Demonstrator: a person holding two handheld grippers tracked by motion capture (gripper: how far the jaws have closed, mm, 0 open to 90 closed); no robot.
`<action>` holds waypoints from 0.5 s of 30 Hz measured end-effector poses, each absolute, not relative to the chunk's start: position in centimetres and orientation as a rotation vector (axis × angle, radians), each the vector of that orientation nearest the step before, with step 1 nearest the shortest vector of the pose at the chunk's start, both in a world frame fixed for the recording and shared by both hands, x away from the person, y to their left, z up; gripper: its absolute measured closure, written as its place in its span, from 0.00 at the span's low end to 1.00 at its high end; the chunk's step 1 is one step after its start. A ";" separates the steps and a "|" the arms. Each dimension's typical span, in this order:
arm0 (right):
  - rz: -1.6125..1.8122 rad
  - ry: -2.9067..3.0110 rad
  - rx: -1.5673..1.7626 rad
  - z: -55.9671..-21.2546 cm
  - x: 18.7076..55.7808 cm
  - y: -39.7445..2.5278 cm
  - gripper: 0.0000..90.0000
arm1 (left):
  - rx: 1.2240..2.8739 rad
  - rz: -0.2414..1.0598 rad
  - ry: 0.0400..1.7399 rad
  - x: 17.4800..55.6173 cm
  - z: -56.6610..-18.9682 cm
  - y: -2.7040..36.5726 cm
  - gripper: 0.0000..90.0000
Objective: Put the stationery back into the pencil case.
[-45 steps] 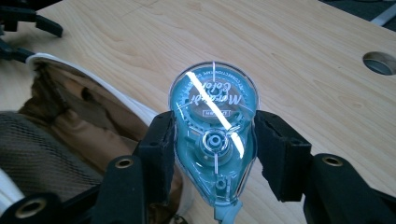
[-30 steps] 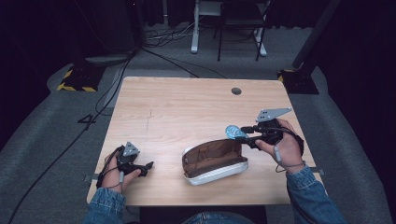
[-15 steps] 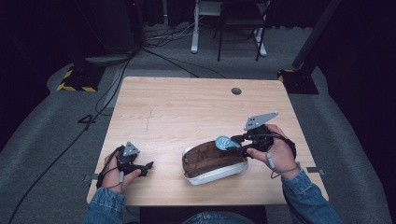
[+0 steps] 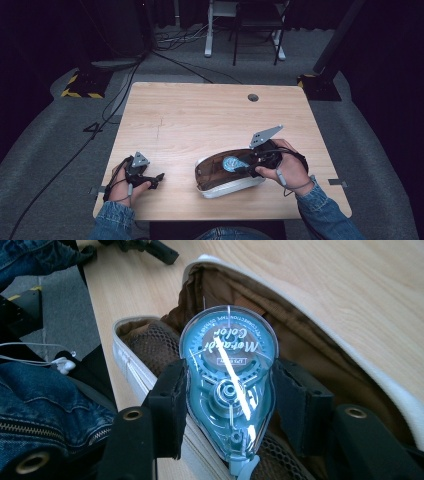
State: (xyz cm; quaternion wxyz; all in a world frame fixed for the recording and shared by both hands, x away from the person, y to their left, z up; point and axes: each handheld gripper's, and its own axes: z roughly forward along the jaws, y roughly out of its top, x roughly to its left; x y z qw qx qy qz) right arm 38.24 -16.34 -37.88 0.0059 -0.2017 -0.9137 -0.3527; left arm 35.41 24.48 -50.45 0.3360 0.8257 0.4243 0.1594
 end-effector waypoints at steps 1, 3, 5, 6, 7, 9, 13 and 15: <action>-1.091 -2.857 -0.631 -38.1 38.3 -16.2 0.56 | 2.153 0.416 1.106 35.4 -50.5 24.5 0.16; -1.070 -2.858 -0.619 -38.5 38.4 -15.9 0.56 | 2.153 0.416 1.106 35.4 -50.5 24.5 0.16; -1.052 -2.854 -0.600 -38.9 38.4 -15.6 0.56 | 2.153 0.416 1.107 35.4 -50.5 24.5 0.16; -1.046 -2.854 -0.597 -39.0 38.4 -15.5 0.56 | 2.153 0.416 1.106 35.4 -50.5 24.5 0.16; -1.040 -2.849 -0.606 -39.1 38.4 -15.4 0.56 | 2.153 0.416 1.106 35.4 -50.5 24.5 0.16; -1.040 -2.843 -0.597 -39.3 38.4 -15.2 0.56 | 2.153 0.416 1.107 35.4 -50.5 24.5 0.16; -1.023 -2.834 -0.600 -39.9 38.8 -14.9 0.56 | 2.153 0.417 1.105 35.4 -50.5 24.5 0.16; -1.021 -2.831 -0.600 -40.1 38.9 -14.9 0.56 | 2.153 0.417 1.106 35.4 -50.5 24.5 0.16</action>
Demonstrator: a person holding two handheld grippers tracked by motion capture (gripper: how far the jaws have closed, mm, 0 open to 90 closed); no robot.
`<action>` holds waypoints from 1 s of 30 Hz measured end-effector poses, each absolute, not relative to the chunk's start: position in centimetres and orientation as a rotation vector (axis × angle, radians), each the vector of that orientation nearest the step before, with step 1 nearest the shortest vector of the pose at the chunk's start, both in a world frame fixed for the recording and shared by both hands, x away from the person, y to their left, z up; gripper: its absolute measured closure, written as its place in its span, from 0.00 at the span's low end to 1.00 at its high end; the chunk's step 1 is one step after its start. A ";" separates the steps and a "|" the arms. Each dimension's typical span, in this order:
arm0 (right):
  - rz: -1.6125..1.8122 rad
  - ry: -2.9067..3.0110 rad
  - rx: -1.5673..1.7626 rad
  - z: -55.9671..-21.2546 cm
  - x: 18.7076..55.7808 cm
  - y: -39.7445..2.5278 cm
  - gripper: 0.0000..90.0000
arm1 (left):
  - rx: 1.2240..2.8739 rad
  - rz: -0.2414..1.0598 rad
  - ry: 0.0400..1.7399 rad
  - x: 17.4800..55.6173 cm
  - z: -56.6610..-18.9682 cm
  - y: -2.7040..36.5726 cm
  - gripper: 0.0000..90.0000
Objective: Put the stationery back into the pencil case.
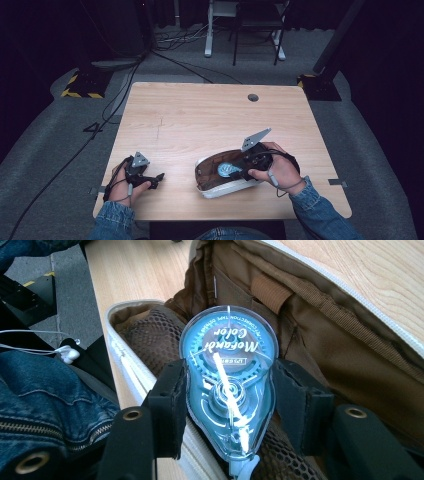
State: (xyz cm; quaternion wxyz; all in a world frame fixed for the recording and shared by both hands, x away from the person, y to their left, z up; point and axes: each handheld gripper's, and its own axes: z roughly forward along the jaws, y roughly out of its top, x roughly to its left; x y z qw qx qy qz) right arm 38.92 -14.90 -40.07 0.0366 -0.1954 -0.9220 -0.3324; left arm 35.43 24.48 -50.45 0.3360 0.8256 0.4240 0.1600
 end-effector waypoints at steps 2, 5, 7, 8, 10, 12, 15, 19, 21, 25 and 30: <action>-1.021 -2.825 -0.599 -40.3 39.1 -14.8 0.56 | 2.153 0.417 1.106 35.4 -50.5 24.5 0.16; -1.036 -2.823 -0.602 -40.6 39.3 -14.7 0.56 | 2.153 0.416 1.106 35.4 -50.5 24.5 0.16; -1.036 -2.819 -0.603 -40.7 39.4 -14.6 0.56 | 2.154 0.419 1.106 35.4 -50.4 24.5 0.16; -1.037 -2.819 -0.608 -40.8 39.5 -14.6 0.56 | 2.155 0.421 1.105 35.5 -50.4 24.5 0.16; -1.027 -2.821 -0.603 -41.0 39.6 -14.6 0.56 | 2.153 0.419 1.106 35.4 -50.4 24.5 0.16; -1.021 -2.819 -0.602 -41.2 39.7 -14.5 0.56 | 2.153 0.419 1.106 35.4 -50.4 24.5 0.16; -1.020 -2.827 -0.602 -41.3 39.9 -14.3 0.56 | 2.153 0.419 1.107 35.4 -50.4 24.5 0.16; -1.032 -2.847 -0.605 -41.5 40.0 -14.2 0.56 | 2.152 0.419 1.107 35.4 -50.5 24.5 0.16; -1.013 -2.871 -0.579 -41.7 40.2 -14.1 0.55 | 2.153 0.419 1.106 35.4 -50.4 24.5 0.16; -1.069 -2.877 -0.584 -42.0 40.4 -14.0 0.40 | 2.154 0.422 1.106 35.5 -50.4 24.5 0.16; -1.116 -2.874 -0.597 -41.4 40.3 -14.5 0.40 | 2.154 0.422 1.107 35.5 -50.4 24.5 0.16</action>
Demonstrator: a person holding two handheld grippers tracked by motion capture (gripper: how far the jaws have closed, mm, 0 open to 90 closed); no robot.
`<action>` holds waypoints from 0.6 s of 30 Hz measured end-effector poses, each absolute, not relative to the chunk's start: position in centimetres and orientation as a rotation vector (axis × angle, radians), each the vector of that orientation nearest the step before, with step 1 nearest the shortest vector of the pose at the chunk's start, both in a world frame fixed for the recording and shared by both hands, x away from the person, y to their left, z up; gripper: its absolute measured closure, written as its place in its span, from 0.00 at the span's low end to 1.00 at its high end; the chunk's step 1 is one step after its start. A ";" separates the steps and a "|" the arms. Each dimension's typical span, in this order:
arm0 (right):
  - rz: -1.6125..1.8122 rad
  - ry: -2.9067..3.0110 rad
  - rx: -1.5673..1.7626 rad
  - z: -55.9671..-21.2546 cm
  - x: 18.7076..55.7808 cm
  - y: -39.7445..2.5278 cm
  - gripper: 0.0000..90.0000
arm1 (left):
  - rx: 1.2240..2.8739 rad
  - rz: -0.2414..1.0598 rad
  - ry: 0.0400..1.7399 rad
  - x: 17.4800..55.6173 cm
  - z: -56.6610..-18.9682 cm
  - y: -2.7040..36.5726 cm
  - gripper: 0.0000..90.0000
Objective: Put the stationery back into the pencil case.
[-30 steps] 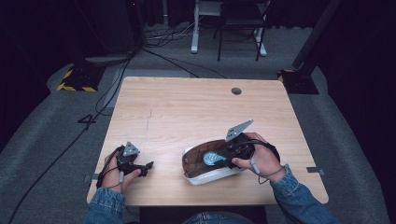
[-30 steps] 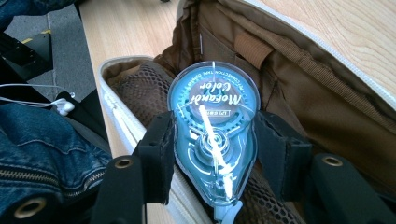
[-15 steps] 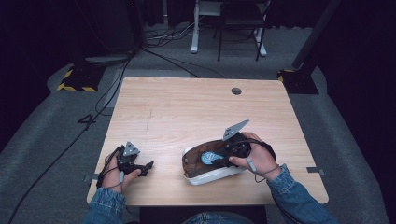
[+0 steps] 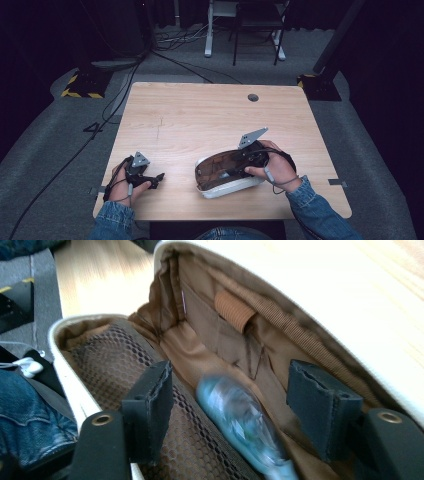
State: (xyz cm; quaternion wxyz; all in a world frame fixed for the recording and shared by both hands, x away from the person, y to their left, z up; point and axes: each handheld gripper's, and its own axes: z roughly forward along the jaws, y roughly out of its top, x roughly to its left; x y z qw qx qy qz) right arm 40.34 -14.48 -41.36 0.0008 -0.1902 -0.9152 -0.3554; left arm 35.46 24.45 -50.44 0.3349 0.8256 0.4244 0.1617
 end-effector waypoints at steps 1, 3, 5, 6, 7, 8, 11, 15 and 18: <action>-1.127 -2.875 -0.599 -41.2 40.3 -14.6 0.40 | 2.154 0.422 1.108 35.5 -50.4 24.5 0.16; -1.149 -2.875 -0.599 -40.7 40.2 -14.9 0.40 | 2.154 0.422 1.108 35.5 -50.4 24.5 0.16; -1.172 -2.870 -0.607 -40.4 40.1 -15.2 0.40 | 2.152 0.422 1.107 35.5 -50.5 24.5 0.15; -1.182 -2.872 -0.610 -40.2 40.1 -15.4 0.40 | 2.152 0.422 1.107 35.5 -50.5 24.5 0.16; -1.191 -2.877 -0.612 -40.0 40.1 -15.6 0.40 | 2.152 0.422 1.108 35.5 -50.5 24.4 0.15; -1.209 -2.878 -0.623 -39.7 40.1 -16.0 0.40 | 2.154 0.421 1.108 35.5 -50.4 24.5 0.15; -1.246 -2.893 -0.651 -39.1 40.2 -16.9 0.40 | 2.150 0.415 1.111 35.5 -50.5 24.4 0.15; -1.287 -2.910 -0.696 -38.5 40.5 -18.3 0.40 | 2.150 0.414 1.111 35.5 -50.5 24.4 0.15; -1.313 -2.915 -0.724 -38.1 40.7 -19.0 0.39 | 2.150 0.414 1.111 35.5 -50.5 24.4 0.15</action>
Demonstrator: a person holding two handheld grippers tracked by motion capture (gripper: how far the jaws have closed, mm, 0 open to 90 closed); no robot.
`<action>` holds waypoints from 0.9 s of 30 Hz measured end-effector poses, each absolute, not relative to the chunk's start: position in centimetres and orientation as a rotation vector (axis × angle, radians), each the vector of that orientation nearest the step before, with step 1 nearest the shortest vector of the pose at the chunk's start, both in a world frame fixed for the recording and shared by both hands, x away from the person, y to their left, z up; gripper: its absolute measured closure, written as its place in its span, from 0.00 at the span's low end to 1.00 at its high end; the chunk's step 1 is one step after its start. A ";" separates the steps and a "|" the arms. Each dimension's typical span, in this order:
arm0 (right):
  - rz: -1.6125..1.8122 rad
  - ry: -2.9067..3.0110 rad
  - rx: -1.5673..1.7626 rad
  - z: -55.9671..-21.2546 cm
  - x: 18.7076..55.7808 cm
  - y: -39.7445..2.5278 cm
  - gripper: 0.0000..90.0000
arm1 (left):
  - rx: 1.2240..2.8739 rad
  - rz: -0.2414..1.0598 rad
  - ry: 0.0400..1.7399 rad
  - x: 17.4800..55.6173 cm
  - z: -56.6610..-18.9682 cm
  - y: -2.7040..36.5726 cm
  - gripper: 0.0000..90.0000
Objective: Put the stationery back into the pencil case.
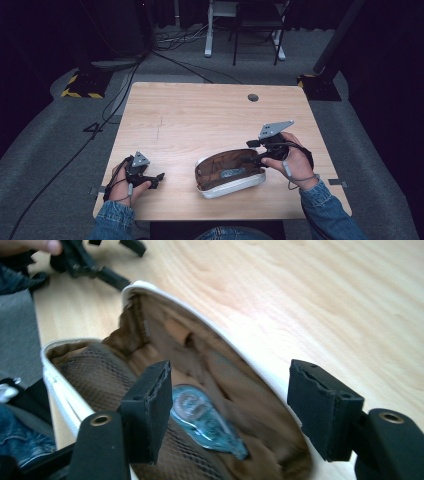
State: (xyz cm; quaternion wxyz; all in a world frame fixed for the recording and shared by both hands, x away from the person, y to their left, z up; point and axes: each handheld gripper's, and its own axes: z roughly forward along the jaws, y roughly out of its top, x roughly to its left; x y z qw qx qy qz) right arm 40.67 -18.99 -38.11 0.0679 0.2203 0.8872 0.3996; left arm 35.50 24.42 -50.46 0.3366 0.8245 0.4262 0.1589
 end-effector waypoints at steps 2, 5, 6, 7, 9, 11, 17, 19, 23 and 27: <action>1.211 2.651 0.688 -37.9 40.8 -19.6 0.39 | 2.150 0.414 1.111 35.5 -50.5 24.4 0.15; 1.210 2.620 0.719 -37.7 41.2 -20.6 0.39 | 2.150 0.415 1.111 35.5 -50.5 24.4 0.15; 1.208 2.608 0.734 -37.7 41.3 -21.0 0.39 | 2.150 0.416 1.111 35.5 -50.5 24.4 0.15; 1.206 2.600 0.744 -37.7 41.4 -21.3 0.39 | 2.148 0.413 1.114 35.5 -50.5 24.4 0.15; 1.195 2.584 0.771 -37.8 41.5 -21.9 0.39 | 2.147 0.413 1.113 35.5 -50.5 24.4 0.15; 1.185 2.568 0.799 -37.9 41.7 -22.6 0.39 | 2.154 0.408 1.112 35.6 -50.4 24.4 0.14; 1.160 2.516 0.875 -38.3 42.5 -24.6 0.38 | 2.160 0.416 1.108 35.7 -50.4 24.4 0.13; 1.155 2.498 0.904 -38.4 42.8 -25.3 0.38 | 2.162 0.405 1.109 35.8 -50.4 24.3 0.12; 1.134 2.463 0.959 -38.8 43.3 -26.7 0.37 | 2.166 0.406 1.102 35.9 -50.5 24.3 0.11; 1.101 2.428 1.046 -39.5 43.8 -28.3 0.37 | 2.169 0.409 1.110 36.0 -50.4 24.3 0.10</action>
